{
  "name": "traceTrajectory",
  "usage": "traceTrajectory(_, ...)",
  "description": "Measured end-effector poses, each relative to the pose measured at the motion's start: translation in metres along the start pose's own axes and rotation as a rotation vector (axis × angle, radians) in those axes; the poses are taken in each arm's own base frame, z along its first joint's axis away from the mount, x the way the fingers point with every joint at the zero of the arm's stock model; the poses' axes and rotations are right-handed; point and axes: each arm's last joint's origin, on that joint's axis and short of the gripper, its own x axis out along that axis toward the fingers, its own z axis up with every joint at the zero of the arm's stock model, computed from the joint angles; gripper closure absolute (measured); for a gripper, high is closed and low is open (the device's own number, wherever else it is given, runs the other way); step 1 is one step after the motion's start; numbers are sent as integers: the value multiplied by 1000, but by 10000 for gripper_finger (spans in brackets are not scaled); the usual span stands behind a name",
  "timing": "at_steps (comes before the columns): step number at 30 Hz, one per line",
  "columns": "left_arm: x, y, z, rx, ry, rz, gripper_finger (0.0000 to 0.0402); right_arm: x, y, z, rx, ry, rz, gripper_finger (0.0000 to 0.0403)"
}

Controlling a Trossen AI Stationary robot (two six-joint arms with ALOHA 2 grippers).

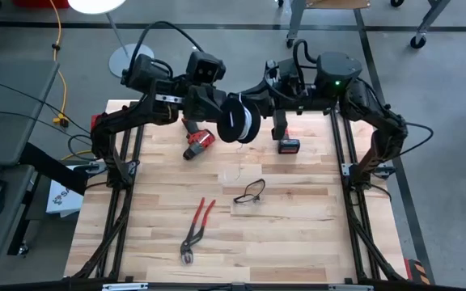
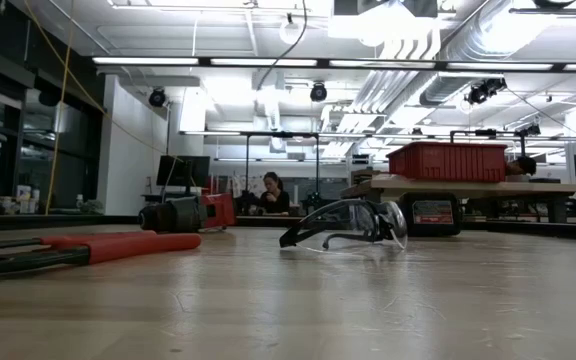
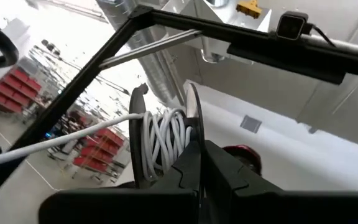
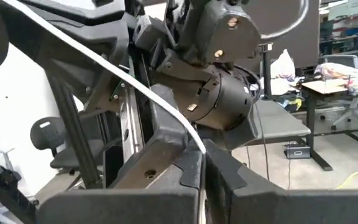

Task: Coil cords
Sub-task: Coil the white wire onto the black spool

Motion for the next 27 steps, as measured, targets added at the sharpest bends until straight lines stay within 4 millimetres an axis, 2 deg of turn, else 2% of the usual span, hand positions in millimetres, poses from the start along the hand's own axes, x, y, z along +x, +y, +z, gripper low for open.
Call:
traceTrajectory(6, -1, -2, 2, 73, -19, -16, 401, -15, 2, 9, 5, -19, -22, 403)
traceTrajectory(10, -5, -7, 9, 166, -108, -25, 401, -22, 5, 15, 20, -51, -8, 403)
traceTrajectory(15, -10, -5, 17, 264, -210, 15, 401, -9, 2, 7, 14, -27, -18, 403)
traceTrajectory(23, -13, -3, 21, 364, -251, 50, 401, 0, -2, 1, 34, -12, 2, 403)
traceTrajectory(27, -16, -3, 25, 393, -326, 76, 401, 1, -2, 3, 36, -29, 4, 403)
